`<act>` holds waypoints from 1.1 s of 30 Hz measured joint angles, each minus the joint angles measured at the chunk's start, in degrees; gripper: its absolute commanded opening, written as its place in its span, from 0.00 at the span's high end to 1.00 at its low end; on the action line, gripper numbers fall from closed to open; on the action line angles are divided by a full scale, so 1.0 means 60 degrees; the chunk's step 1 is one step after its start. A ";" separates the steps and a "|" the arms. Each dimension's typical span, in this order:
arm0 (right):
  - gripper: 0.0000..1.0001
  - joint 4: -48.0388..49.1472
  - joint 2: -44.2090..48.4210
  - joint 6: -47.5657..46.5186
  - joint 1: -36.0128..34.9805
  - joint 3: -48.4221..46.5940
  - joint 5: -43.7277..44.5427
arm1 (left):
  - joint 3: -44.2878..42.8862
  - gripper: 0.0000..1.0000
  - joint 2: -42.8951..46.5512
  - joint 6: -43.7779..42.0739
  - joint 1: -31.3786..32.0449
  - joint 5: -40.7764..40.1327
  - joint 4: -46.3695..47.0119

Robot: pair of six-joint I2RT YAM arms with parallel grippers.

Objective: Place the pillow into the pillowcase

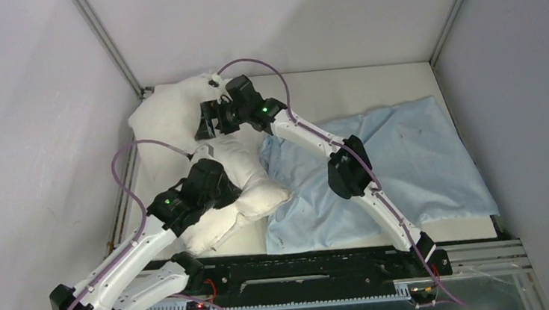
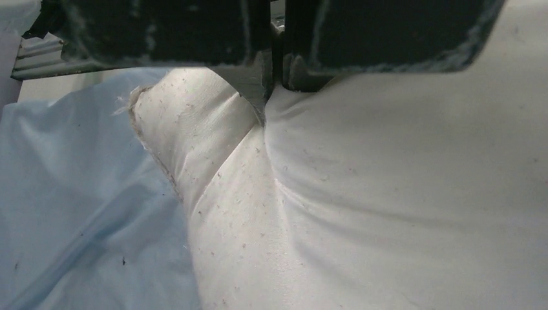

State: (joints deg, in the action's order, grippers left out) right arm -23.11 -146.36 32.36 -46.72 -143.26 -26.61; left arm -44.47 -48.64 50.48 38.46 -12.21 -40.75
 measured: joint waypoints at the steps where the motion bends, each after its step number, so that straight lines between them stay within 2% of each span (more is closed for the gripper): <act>1: 0.12 0.0069 0.0036 -0.0029 -0.0004 0.0069 -0.0127 | -0.0033 1.00 -0.0062 -0.0004 0.0000 -0.0015 0.0000; 5: 0.11 0.0208 0.0554 -0.0087 0.0262 0.0933 -0.0623 | -0.0058 1.00 -0.0364 0.0004 -0.0503 0.0189 0.0135; 10: 0.11 -0.0579 0.1410 -0.0208 0.0725 0.1188 -0.0867 | -0.0051 1.00 -0.0860 -0.0109 -0.2535 0.0929 0.0929; 13: 0.17 -0.1195 0.2554 -0.0339 0.0852 0.1738 -0.0401 | -0.0127 1.00 -0.1577 -0.0423 -0.3563 0.0882 0.1479; 15: 0.21 -0.1348 0.3672 -0.0368 0.0867 0.2692 0.0142 | -0.0248 1.00 -0.1938 -0.0601 -0.4065 0.0896 0.1617; 20: 0.39 -0.1515 0.6470 -0.0295 0.0885 0.5814 0.1672 | -0.0670 1.00 -0.2146 -0.0998 -0.4838 0.1206 0.1588; 22: 0.43 -0.1381 0.7275 -0.0189 0.0867 0.7220 0.2244 | -0.0969 0.95 -0.2317 -0.1195 -0.4943 0.1439 0.1566; 25: 0.43 -0.1082 0.7650 0.0044 0.0801 0.8976 0.2747 | -0.1147 0.82 -0.2437 -0.1523 -0.4958 0.1785 0.1545; 30: 0.31 -0.0896 0.7654 0.0404 0.0142 1.1220 0.3340 | -0.1173 0.40 -0.2047 -0.2244 -0.4958 0.1934 0.1115; 33: 0.28 -0.0860 0.7654 0.0554 -0.0514 1.1511 0.3880 | -0.1220 0.14 -0.1392 -0.2667 -0.4958 0.1836 0.0648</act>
State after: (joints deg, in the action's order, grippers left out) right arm -28.27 -100.44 35.68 -49.80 -74.19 -3.33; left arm -51.79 -56.99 34.48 8.71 -1.19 -36.86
